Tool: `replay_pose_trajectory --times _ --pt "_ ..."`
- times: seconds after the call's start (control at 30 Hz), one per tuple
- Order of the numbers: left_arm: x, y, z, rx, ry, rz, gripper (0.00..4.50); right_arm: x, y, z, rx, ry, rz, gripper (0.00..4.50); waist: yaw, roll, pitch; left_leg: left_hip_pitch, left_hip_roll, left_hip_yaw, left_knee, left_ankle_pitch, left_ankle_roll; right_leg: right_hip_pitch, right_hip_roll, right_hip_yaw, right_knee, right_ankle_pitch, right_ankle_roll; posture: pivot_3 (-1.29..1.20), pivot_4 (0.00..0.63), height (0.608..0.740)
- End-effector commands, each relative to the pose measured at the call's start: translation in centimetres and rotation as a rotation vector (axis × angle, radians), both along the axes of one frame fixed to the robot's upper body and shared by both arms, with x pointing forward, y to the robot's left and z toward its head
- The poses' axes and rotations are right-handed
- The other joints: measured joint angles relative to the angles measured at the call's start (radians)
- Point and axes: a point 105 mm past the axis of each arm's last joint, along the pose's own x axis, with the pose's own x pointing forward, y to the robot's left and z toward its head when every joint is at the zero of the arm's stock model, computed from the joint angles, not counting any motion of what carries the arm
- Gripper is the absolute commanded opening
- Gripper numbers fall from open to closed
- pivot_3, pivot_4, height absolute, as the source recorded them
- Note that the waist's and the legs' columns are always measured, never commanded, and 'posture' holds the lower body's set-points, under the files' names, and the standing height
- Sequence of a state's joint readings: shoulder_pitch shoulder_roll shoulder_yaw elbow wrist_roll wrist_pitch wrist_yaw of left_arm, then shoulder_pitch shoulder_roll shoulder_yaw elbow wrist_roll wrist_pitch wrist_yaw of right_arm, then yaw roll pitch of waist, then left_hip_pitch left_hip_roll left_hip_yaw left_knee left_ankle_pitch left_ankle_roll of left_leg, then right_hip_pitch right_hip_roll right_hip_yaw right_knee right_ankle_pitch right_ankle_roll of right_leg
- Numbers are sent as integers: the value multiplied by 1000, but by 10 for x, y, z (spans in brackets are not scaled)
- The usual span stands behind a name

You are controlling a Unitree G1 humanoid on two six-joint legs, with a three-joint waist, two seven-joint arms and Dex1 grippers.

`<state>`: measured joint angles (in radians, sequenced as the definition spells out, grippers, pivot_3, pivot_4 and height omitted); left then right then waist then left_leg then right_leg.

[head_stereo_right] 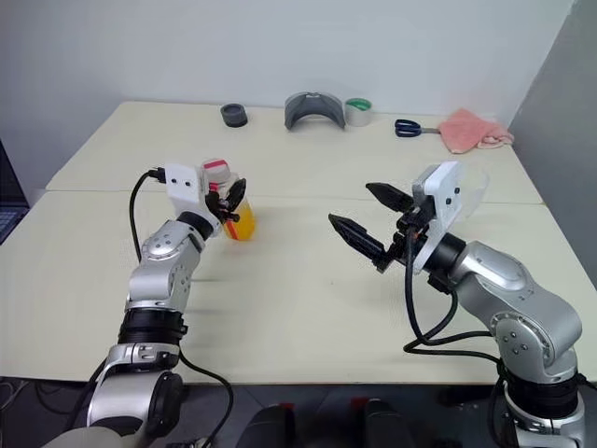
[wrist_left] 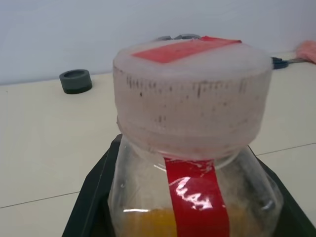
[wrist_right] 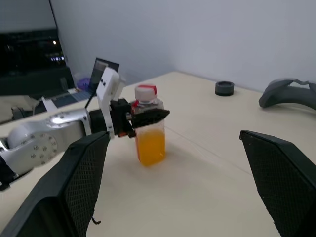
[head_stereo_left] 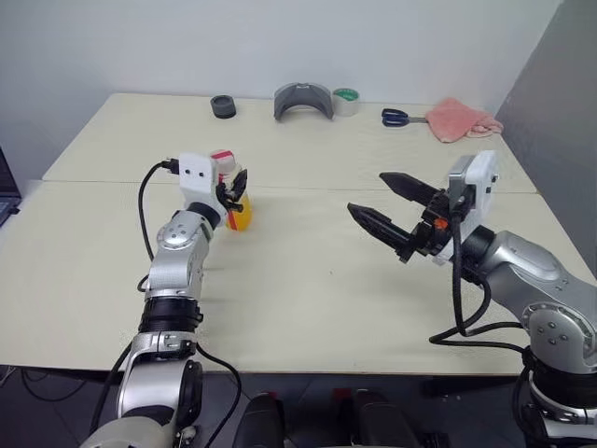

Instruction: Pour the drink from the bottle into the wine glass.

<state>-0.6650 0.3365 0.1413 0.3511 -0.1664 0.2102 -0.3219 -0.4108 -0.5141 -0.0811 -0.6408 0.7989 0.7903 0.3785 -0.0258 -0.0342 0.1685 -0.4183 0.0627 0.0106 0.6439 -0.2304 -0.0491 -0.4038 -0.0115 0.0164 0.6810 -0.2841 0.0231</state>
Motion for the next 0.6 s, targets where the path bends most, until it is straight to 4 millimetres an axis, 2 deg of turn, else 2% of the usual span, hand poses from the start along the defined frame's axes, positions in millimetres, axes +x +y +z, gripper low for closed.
replay_pose_trajectory --times 0.03,0.2,0.33,0.6 --pt "-3 -42 40 -17 -84 -155 1939 7 5 14 2 -67 2 4500 0 0 0 0 0 0 0 0 0 0 0 0 0 0 0 0 150 740" --pt "-11 -87 59 -25 -80 -361 1939 18 19 30 23 -96 47 4500 0 0 1 -2 0 0 0 0 0 -1 0 0 0 0 0 0 150 740" --pt "-29 -115 64 15 -88 -563 1939 28 24 39 62 -90 62 4500 -3 0 1 -1 0 0 0 0 0 -1 0 0 0 0 0 0 150 740" --pt "-61 -135 51 109 -78 -786 1939 36 29 36 70 -77 65 4500 -3 2 2 -2 0 0 -1 0 0 -2 1 1 0 0 -1 0 150 740"
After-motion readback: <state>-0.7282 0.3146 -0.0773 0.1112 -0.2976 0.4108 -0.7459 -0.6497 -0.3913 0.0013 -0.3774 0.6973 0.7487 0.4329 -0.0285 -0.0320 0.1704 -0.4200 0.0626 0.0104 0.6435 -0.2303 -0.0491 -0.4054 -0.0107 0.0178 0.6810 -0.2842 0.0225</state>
